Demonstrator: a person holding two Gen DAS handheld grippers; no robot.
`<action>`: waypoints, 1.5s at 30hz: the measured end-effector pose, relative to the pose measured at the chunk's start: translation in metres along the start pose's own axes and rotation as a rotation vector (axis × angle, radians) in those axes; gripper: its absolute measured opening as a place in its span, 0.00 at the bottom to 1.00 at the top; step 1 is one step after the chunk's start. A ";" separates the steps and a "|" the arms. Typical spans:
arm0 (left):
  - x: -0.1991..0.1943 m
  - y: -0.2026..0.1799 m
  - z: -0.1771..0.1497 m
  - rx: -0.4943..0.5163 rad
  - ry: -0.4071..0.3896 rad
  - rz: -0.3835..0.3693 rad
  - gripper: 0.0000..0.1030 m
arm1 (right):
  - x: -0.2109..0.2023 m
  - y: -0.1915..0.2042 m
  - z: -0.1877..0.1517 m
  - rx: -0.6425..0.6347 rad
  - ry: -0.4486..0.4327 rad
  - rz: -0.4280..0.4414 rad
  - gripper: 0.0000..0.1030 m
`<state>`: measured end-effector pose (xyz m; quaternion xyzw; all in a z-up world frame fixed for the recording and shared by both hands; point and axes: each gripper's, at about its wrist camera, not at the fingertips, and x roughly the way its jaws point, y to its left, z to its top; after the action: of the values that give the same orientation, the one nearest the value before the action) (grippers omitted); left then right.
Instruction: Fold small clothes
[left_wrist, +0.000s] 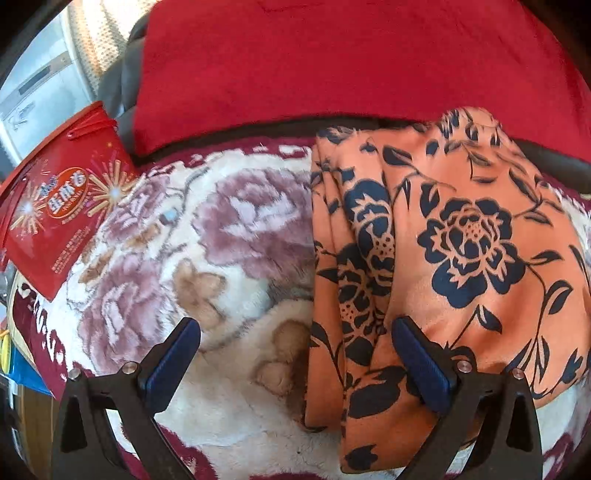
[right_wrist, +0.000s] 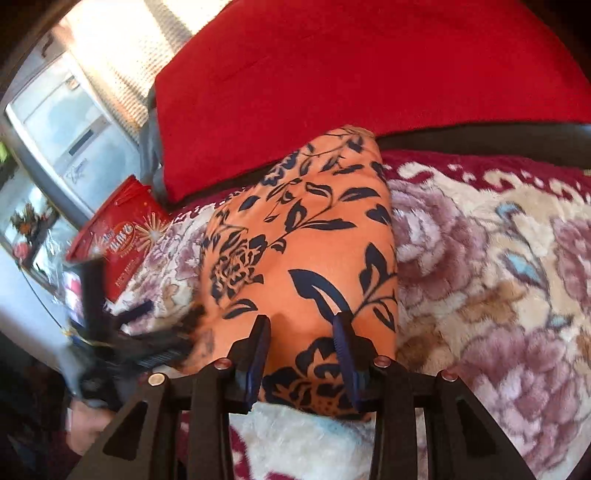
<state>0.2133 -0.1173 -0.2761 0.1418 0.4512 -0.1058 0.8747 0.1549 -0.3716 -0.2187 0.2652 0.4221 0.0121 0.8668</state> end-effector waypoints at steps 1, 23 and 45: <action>-0.004 0.002 0.002 -0.009 -0.005 -0.006 1.00 | -0.005 0.001 0.002 0.024 -0.001 -0.001 0.38; 0.013 0.023 0.033 -0.159 -0.037 -0.054 1.00 | 0.063 0.028 0.120 0.050 0.048 -0.011 0.38; 0.015 0.005 0.014 -0.055 0.055 -0.140 1.00 | 0.018 0.015 0.037 -0.031 0.044 0.013 0.62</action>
<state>0.2346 -0.1180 -0.2797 0.0888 0.4867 -0.1506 0.8559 0.1972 -0.3711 -0.2061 0.2543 0.4392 0.0301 0.8611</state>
